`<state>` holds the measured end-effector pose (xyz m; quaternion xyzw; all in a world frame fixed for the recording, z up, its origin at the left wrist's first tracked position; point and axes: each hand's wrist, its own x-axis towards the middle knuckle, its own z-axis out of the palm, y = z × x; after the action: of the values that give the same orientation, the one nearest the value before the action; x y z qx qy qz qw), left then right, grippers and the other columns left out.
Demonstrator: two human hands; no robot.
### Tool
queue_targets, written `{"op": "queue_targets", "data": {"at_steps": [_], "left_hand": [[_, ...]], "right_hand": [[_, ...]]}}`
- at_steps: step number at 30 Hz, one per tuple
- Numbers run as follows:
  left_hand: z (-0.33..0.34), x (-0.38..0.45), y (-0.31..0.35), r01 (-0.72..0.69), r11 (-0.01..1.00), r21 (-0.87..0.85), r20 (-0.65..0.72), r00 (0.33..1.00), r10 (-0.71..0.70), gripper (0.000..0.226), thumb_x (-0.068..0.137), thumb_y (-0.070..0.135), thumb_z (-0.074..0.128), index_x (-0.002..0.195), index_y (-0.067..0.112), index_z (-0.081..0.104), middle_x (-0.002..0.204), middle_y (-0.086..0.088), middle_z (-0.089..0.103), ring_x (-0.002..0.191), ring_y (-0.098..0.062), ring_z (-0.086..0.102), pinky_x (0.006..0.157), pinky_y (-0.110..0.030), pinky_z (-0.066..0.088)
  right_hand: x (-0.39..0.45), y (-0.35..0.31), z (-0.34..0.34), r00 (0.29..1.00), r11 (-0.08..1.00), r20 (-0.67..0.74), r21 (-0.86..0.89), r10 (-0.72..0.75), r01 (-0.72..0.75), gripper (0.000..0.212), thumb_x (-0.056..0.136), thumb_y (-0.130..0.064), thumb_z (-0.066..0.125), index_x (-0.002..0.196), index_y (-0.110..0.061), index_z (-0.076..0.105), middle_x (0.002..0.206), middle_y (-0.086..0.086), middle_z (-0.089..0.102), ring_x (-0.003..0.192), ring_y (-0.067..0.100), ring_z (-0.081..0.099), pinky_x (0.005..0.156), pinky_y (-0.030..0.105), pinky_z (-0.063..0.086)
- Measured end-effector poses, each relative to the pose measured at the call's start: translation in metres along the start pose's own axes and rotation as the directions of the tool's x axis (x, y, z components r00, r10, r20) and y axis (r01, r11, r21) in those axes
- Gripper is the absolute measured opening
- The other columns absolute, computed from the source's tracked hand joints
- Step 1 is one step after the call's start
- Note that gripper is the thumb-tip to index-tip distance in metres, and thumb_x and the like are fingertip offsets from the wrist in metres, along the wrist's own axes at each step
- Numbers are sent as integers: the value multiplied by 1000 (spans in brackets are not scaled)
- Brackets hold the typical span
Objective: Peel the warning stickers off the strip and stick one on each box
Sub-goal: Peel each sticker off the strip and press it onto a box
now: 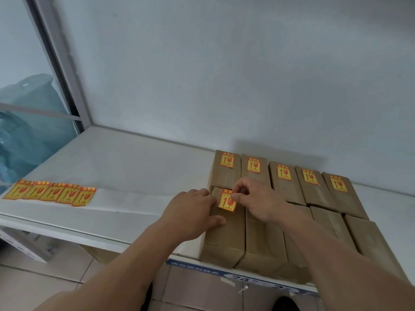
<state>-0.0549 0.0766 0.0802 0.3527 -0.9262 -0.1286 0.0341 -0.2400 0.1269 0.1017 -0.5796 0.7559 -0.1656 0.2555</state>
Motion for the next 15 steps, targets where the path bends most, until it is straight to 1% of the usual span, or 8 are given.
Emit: {"op": "queue_targets", "data": {"at_steps": [6, 10, 15], "left_hand": [[1, 1, -1, -7, 1000, -5, -4, 1000, 7, 60, 87, 66, 44, 133, 29, 48, 127, 6, 55, 114, -14, 51, 92, -32, 42], [0, 1, 0, -5, 1000, -10, -1, 1000, 5, 60, 87, 66, 45, 134, 29, 47, 128, 6, 55, 114, -15, 51, 93, -33, 42], [0, 2, 0, -6, 1000, -16, -2, 1000, 6, 60, 87, 65, 45, 134, 28, 48, 128, 6, 54, 114, -14, 51, 93, -33, 44]], "right_hand": [[7, 2, 0, 1000, 999, 4, -54, 1, -1, 7, 94, -33, 57, 101, -31, 56, 96, -12, 60, 90, 7, 57, 74, 21, 45], [9, 1, -1, 1000, 999, 22, -54, -3, 4, 6, 95, -32, 56, 101, -31, 56, 97, -11, 60, 91, 7, 57, 75, 23, 46], [10, 1, -1, 999, 998, 32, -69, 6, -4, 7, 95, -32, 57, 102, -31, 57, 99, -10, 60, 93, 9, 57, 82, 28, 49]]}}
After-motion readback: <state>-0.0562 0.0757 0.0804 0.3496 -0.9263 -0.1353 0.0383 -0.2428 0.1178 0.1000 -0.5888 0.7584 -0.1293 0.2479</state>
